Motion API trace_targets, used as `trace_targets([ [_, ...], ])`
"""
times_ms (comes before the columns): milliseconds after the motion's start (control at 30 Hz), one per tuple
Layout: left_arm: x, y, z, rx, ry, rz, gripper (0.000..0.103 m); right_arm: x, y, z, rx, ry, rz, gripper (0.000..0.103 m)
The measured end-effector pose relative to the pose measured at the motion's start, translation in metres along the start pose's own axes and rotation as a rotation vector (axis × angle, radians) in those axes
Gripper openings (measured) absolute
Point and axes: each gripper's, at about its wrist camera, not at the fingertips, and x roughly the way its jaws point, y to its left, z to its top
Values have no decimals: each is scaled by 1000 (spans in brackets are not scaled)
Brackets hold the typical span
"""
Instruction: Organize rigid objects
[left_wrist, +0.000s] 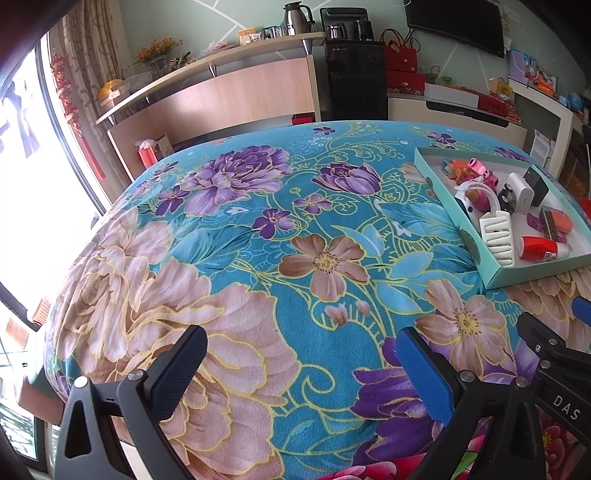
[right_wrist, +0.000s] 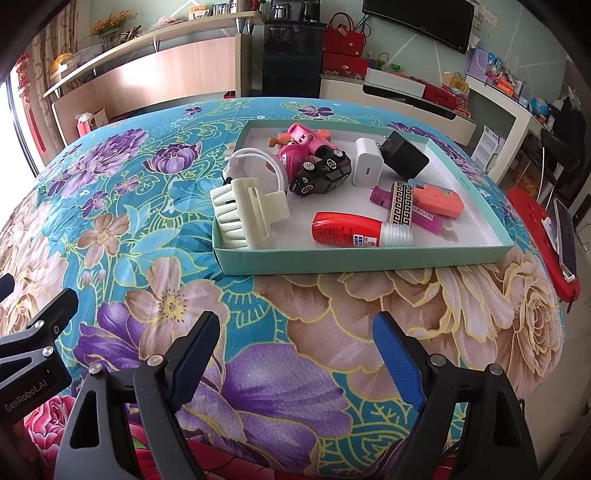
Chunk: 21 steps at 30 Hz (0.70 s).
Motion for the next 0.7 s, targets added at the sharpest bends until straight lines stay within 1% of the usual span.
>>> trace_targets([
  [700, 0, -1, 0, 6, 3, 7, 103, 1, 1, 0, -1, 2, -1, 85],
])
